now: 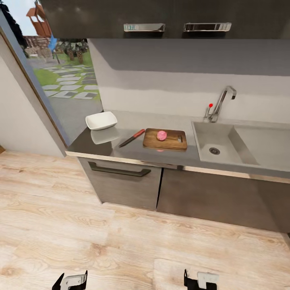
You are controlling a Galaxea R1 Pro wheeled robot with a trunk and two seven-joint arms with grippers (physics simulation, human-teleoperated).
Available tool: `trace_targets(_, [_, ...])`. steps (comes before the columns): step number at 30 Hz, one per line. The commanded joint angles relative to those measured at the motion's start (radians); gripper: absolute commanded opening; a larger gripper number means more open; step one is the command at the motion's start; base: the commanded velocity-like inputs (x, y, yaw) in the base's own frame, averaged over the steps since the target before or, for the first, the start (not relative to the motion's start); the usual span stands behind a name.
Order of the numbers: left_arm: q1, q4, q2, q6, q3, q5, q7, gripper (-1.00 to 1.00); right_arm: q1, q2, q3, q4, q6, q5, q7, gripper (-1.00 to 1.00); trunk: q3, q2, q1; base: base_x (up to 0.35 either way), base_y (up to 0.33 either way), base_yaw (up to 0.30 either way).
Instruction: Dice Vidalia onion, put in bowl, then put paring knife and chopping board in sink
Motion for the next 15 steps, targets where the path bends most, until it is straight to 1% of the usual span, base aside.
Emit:
trace_targets(1, [-0.001,0.003,0.0,-0.005,-0.009,0.003,0.006,1.0,-0.003,0.017,0.006,-0.012,0.04,0.001,-0.018,1.0,-0.001,-0.001,0.0,0.0,0.0,0.0])
trace_targets(2, [-0.001,0.003,0.0,-0.005,-0.009,0.003,0.006,1.0,-0.005,0.025,0.006,-0.021,0.06,0.002,-0.023,1.0,-0.001,-0.001,0.0,0.0,0.0,0.0])
trace_targets(4, [-0.001,0.003,-0.001,-0.005,-0.009,0.003,0.006,1.0,-0.01,0.055,0.007,-0.088,0.141,0.003,-0.052,1.0,-0.001,-0.001,0.0,0.0,0.0,0.0])
trace_targets(5, [-0.001,0.003,-0.001,-0.005,-0.009,0.003,0.006,1.0,-0.011,0.072,0.007,-0.132,0.182,0.007,-0.068,1.0,-0.001,-0.001,0.0,0.0,0.0,0.0])
trace_targets(6, [-0.001,0.003,-0.001,-0.005,-0.009,0.003,0.006,1.0,-0.012,0.08,0.008,-0.154,0.204,0.011,-0.077,1.0,-0.001,-0.001,0.0,0.0,0.0,0.0])
trace_targets(7, [-0.001,0.003,-0.001,-0.005,-0.009,0.003,0.006,1.0,-0.013,0.1,0.01,-0.198,0.251,0.026,-0.093,1.0,-0.001,-0.001,0.0,0.0,0.0,0.0])
trace_targets(8, [-0.001,0.003,-0.001,-0.005,-0.009,0.003,0.006,1.0,-0.013,0.103,0.013,-0.239,0.298,0.049,-0.107,1.0,-0.001,-0.001,0.0,0.0,0.0,0.0])
trace_targets(9, [-0.001,0.003,-0.001,-0.005,-0.009,0.003,0.007,1.0,-0.015,0.103,0.018,-0.294,0.367,0.096,-0.123,1.0,-0.001,-0.001,0.0,0.0,0.0,0.0])
trace_targets(10, [-0.001,0.003,-0.001,-0.005,-0.009,0.003,0.007,1.0,-0.015,0.103,0.023,-0.328,0.411,0.133,-0.13,1.0,-0.001,-0.001,0.0,0.0,0.0,0.0])
trace_targets(11, [-0.001,0.003,0.0,-0.005,-0.009,0.003,0.007,1.0,-0.016,0.103,0.026,-0.345,0.431,0.152,-0.132,1.0,-0.001,-0.001,0.0,0.0,0.0,0.0])
trace_targets(12, [-0.001,0.003,0.0,-0.005,-0.009,0.003,0.007,1.0,-0.017,0.103,0.033,-0.378,0.471,0.187,-0.136,1.0,-0.001,-0.001,0.0,0.0,0.0,0.0])
trace_targets(13, [-0.001,0.003,0.0,-0.004,-0.009,0.003,0.007,1.0,-0.017,0.103,0.037,-0.395,0.49,0.202,-0.138,1.0,-0.001,-0.001,0.0,0.0,0.0,0.0])
trace_targets(15, [-0.001,0.003,0.001,-0.003,-0.009,0.003,0.007,1.0,-0.023,0.103,0.062,-0.47,0.568,0.239,-0.141,1.0,-0.001,-0.001,0.0,0.0,0.0,0.0])
